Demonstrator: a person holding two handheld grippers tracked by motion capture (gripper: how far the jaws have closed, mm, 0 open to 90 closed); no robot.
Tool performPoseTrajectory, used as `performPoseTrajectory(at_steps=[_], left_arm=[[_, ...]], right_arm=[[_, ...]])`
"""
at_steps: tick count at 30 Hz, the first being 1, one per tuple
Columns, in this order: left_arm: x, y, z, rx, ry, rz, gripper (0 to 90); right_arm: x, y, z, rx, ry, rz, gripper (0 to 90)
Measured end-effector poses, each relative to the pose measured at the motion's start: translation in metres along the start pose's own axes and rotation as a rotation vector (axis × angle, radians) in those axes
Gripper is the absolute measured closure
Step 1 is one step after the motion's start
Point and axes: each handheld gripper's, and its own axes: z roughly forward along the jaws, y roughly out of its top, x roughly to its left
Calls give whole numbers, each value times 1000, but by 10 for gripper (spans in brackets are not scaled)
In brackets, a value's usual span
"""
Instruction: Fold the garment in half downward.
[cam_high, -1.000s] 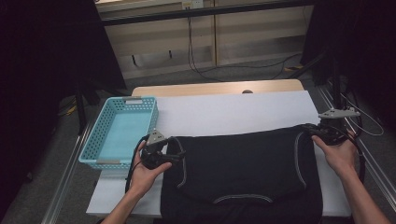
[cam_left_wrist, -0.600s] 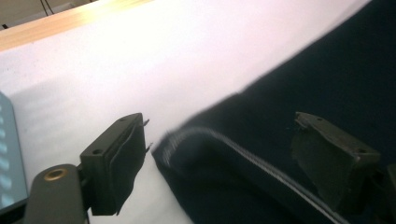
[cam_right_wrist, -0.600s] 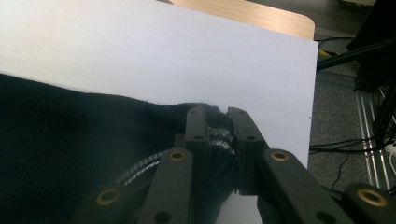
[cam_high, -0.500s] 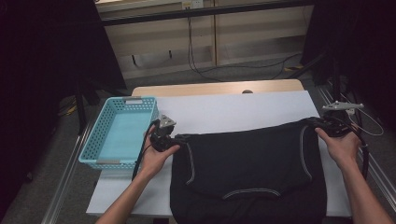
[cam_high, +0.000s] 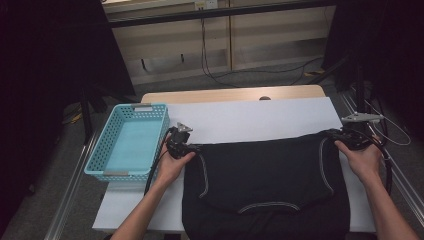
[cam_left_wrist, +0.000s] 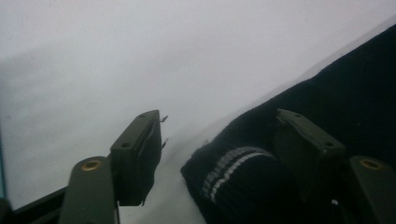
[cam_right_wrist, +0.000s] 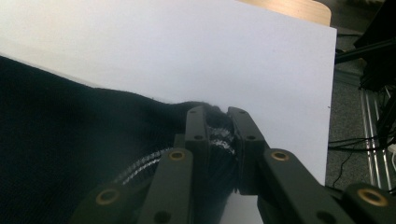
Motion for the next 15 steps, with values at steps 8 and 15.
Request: performPoseTrajectory(at_steps=[8, 15], left_arm=[[6, -8, 1, -16, -64, -68, 318], [3, -8, -3, -11, -139, -87, 545]], right_arm=[[-1, -5, 1, 5, 7, 5, 797], [0, -5, 2, 11, 12, 4, 797]])
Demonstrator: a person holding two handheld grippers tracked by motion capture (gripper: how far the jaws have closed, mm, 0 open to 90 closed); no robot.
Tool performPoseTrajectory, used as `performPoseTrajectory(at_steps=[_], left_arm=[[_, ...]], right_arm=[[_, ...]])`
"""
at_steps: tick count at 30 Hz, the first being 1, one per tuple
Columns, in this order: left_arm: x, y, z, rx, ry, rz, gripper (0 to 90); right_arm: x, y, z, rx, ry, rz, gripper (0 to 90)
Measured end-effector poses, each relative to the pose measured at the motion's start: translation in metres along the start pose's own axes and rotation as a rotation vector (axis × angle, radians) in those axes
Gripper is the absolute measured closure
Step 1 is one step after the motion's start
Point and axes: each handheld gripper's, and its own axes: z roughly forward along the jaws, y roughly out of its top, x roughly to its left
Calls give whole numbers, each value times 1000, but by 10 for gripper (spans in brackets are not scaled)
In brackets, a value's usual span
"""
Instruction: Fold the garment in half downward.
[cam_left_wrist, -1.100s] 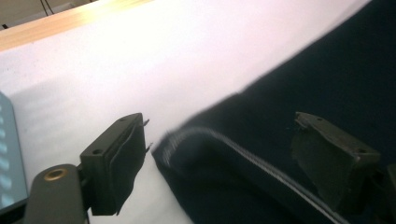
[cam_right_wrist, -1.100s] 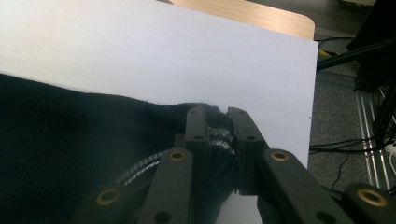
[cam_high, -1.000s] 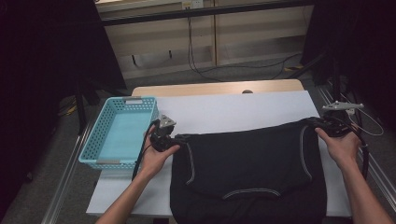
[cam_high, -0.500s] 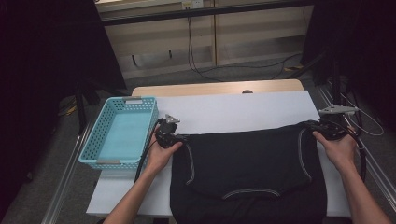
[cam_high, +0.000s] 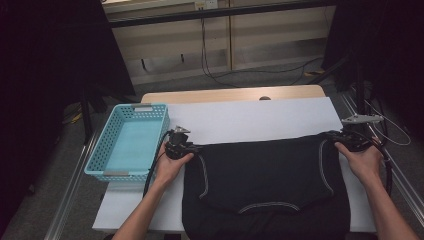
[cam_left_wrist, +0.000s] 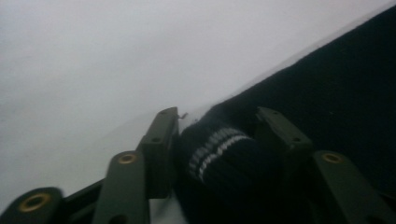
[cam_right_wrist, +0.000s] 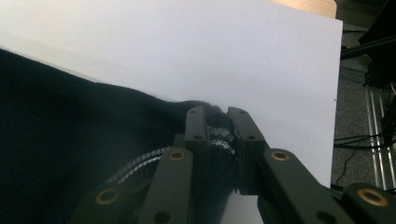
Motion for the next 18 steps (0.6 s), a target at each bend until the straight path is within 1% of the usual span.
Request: performPoseTrajectory(at_steps=[1, 2, 3, 4, 5, 6, 8, 13, 15, 16, 17, 18], left_arm=[[0, 0, -1, 4, -14, -1, 562], [1, 0, -2, 11, -28, 4, 600], [1, -1, -2, 10, -42, 0, 648], [0, -1, -2, 10, -47, 5, 688], [-2, 0, -3, 17, -43, 14, 721], [-5, 1, -2, 24, -28, 32, 739], [-10, 4, -2, 29, -2, 66, 752], [-8, 10, -6, 0, -7, 42, 762], [-6, 13, -9, -9, -23, 22, 763], [-6, 14, -11, -25, -21, 21, 763], [-7, 16, -14, -35, -27, 17, 762], [-7, 18, -16, -46, -24, 21, 763]], right_arm=[[0, 0, 0, 0, 1, -1, 797], [0, 0, 0, 0, 2, 0, 797], [0, 0, 0, 0, 3, 0, 797], [0, 0, -1, -2, 3, 0, 797], [0, 0, -1, -3, 4, 0, 797], [0, 0, -1, -5, 3, 1, 797], [0, 1, -2, -8, 4, 2, 797], [0, 1, -4, -13, 5, 4, 797], [0, 2, -4, -16, 7, 8, 797], [0, 2, -5, -19, 8, 8, 797], [-1, 2, -6, -24, 9, 9, 797], [-1, 3, -6, -29, 12, 10, 797]])
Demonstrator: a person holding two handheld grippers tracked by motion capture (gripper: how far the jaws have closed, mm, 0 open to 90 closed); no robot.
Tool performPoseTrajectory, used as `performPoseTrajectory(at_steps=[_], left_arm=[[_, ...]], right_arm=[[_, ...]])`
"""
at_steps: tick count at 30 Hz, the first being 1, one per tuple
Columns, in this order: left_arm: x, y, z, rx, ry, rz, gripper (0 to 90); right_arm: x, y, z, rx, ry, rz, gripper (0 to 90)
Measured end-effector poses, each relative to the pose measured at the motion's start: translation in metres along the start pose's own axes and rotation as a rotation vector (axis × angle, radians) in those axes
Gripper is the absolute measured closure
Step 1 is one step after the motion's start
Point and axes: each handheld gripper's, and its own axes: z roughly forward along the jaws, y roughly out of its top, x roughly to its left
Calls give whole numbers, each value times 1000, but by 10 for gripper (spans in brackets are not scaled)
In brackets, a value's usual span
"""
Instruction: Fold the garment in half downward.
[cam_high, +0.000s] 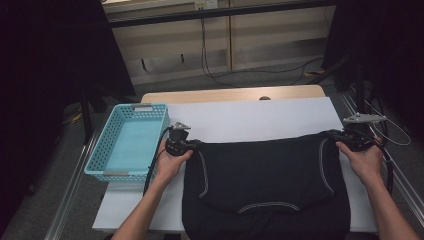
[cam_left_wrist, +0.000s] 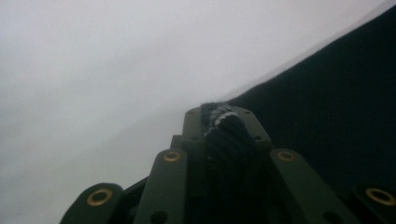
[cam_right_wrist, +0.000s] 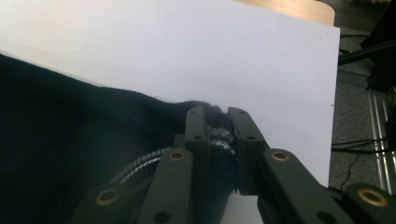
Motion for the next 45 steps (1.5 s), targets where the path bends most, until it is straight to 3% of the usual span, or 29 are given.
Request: performPoseTrajectory(at_steps=[6, 12, 18, 22, 26, 37, 45], left_arm=[[4, 15, -13, -94, -7, -38, 767], [9, 25, -23, -126, -8, -29, 768], [14, 31, -28, -142, 18, -20, 769], [22, 36, -32, -162, 14, -52, 769], [27, 43, -34, -177, 34, -45, 769], [34, 60, -29, -178, 74, -23, 768], [48, 70, -31, -230, 73, -40, 768]], right_arm=[[0, 5, -6, -29, 6, 1, 797], [3, 12, -14, -68, 13, -12, 797], [5, 22, -19, -102, 28, -7, 797], [5, 29, -22, -130, 35, -7, 797], [3, 36, -22, -146, 30, 1, 797], [1, 58, -11, -142, 19, -6, 796], [-7, 71, -10, -161, -3, 16, 796]])
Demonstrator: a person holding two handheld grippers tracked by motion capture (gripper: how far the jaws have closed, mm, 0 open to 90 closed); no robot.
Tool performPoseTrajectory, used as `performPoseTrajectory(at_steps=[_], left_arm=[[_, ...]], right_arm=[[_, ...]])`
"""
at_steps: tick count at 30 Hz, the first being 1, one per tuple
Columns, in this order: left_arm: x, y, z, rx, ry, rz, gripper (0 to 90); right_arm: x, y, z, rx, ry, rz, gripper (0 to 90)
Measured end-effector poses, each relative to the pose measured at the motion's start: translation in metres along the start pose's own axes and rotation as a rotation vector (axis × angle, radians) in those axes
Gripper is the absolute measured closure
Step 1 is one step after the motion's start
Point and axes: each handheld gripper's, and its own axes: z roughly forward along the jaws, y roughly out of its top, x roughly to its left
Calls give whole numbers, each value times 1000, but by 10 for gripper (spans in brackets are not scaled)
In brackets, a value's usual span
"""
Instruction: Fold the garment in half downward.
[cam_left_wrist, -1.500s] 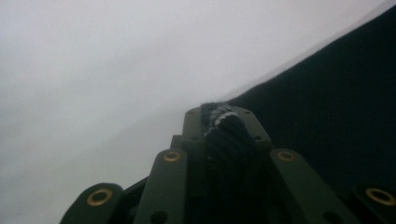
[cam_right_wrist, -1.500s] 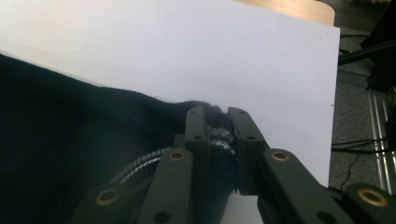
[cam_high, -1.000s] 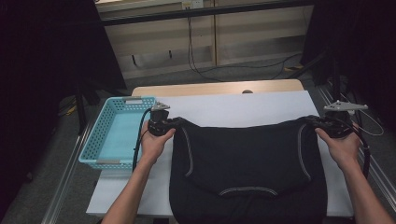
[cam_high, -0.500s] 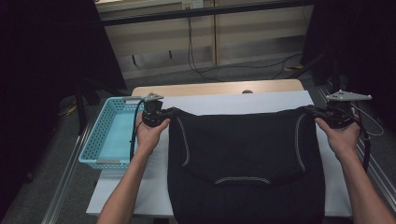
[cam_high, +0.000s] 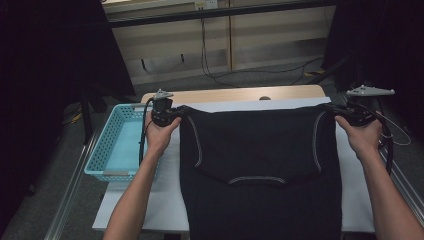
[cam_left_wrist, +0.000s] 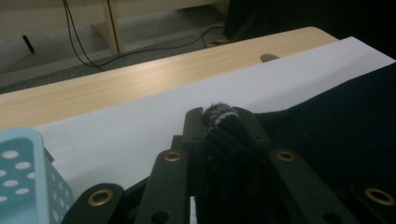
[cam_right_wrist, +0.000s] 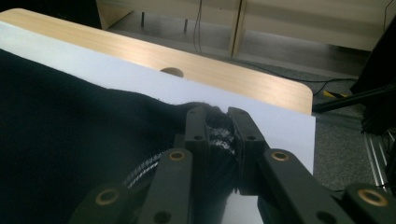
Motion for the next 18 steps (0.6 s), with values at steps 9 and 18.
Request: performPoseTrajectory(at_steps=[9, 18], left_arm=[[14, 10, 5, -29, 12, -48, 767], [11, 25, 9, -35, 44, -25, 767]], right_arm=[[0, 21, 11, -22, -11, -7, 796], [-3, 30, 23, 3, -48, -39, 796]])
